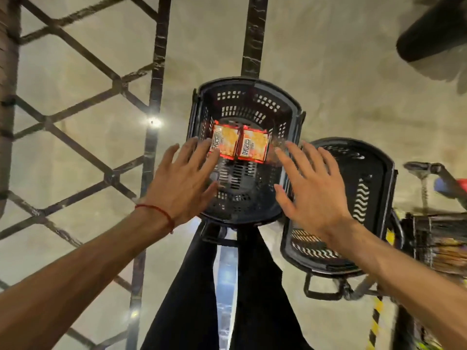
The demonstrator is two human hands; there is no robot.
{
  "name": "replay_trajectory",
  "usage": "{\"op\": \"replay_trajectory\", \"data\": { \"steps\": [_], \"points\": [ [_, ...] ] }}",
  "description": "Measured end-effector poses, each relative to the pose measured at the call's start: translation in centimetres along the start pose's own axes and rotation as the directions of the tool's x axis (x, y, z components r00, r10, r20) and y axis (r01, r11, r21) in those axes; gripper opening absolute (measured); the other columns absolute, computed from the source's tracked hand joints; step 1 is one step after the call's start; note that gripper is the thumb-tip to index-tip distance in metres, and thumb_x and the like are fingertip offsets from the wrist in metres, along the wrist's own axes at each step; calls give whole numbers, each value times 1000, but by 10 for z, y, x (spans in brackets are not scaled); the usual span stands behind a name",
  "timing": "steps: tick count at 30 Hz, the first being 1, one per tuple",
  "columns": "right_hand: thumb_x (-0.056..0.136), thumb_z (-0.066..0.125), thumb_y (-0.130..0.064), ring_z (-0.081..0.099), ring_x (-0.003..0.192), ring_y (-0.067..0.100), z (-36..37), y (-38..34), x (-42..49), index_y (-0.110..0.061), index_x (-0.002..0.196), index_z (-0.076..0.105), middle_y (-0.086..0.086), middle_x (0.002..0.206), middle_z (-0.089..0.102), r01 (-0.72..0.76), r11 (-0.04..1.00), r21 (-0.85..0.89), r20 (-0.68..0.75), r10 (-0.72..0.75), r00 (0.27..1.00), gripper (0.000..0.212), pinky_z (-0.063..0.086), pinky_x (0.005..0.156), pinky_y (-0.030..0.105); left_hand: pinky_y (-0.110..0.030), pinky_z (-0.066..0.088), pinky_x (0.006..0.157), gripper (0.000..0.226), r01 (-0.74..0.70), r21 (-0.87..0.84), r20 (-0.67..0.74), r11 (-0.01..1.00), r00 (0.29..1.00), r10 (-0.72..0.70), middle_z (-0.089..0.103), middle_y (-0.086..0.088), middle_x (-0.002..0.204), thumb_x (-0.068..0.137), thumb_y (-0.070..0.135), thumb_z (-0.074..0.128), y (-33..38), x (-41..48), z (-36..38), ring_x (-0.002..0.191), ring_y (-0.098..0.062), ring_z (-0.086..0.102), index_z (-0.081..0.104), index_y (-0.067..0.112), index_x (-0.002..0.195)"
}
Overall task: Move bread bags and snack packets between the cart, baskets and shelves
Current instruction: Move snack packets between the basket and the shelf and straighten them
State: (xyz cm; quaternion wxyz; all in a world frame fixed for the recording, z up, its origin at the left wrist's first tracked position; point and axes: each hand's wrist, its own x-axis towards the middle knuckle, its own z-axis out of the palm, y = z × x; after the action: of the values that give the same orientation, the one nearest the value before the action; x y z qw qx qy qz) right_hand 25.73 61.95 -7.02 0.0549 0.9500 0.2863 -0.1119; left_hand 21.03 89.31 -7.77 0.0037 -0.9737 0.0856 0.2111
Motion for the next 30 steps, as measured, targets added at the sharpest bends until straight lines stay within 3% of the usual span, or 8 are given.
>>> {"op": "replay_trajectory", "data": {
  "steps": [5, 11, 15, 19, 23, 26, 30],
  "points": [
    [98, 56, -46, 33, 153, 34, 74, 16, 53, -16, 160, 38, 10, 163, 42, 66, 998, 14, 9, -66, 998, 71, 26, 125, 53, -52, 32, 116, 68, 23, -39, 31, 999, 999, -22, 35, -10, 162, 99, 55, 41, 4, 58, 61, 150, -31, 29, 36, 19, 156],
    [96, 52, -48, 40, 149, 32, 197, 33, 121, -15, 156, 45, 9, 160, 47, 155, 987, 44, 47, -157, 986, 69, 27, 123, 47, -51, 34, 115, 67, 101, -136, 63, 985, 994, -93, 36, -8, 161, 100, 57, 37, 12, 129, 164, 149, -31, 30, 36, 20, 155],
    [90, 66, -44, 43, 145, 36, 279, 39, 175, -9, 153, 46, 14, 154, 50, 168, 980, 106, 124, -180, 976, 74, 34, 117, 50, -49, 35, 112, 67, 166, -202, 82, 965, 985, -152, 36, -6, 159, 101, 56, 32, 19, 165, 225, 147, -29, 30, 32, 21, 157],
    [93, 71, -41, 32, 152, 32, 338, 39, 230, -10, 160, 31, 11, 161, 39, 85, 986, 143, 314, -127, 941, 84, 26, 125, 47, -50, 37, 111, 67, 215, -219, 135, 952, 973, -189, 36, -6, 158, 101, 57, 35, 21, 188, 269, 145, -29, 31, 31, 20, 157],
    [84, 82, -45, 35, 149, 29, 386, 43, 262, -8, 160, 25, 10, 158, 40, -29, 989, 147, 438, -38, 898, 101, 24, 128, 45, -51, 43, 106, 65, 262, -243, 156, 934, 961, -229, 42, -7, 152, 99, 55, 41, 18, 200, 293, 139, -29, 37, 38, 18, 153],
    [79, 88, -41, 34, 150, 29, 407, 42, 265, -10, 161, 21, 10, 160, 39, -114, 971, 212, 467, 2, 884, 111, 24, 128, 47, -52, 45, 103, 66, 288, -257, 173, 923, 953, -249, 43, -7, 150, 99, 55, 41, 19, 206, 300, 136, -29, 39, 37, 18, 154],
    [79, 88, -42, 32, 152, 30, 414, 38, 263, -10, 164, 16, 10, 163, 36, -119, 970, 210, 451, 12, 892, 115, 22, 128, 48, -52, 45, 105, 67, 287, -274, 184, 918, 952, -243, 42, -9, 151, 100, 55, 39, 21, 210, 303, 138, -30, 38, 32, 18, 156]
  ]
}}
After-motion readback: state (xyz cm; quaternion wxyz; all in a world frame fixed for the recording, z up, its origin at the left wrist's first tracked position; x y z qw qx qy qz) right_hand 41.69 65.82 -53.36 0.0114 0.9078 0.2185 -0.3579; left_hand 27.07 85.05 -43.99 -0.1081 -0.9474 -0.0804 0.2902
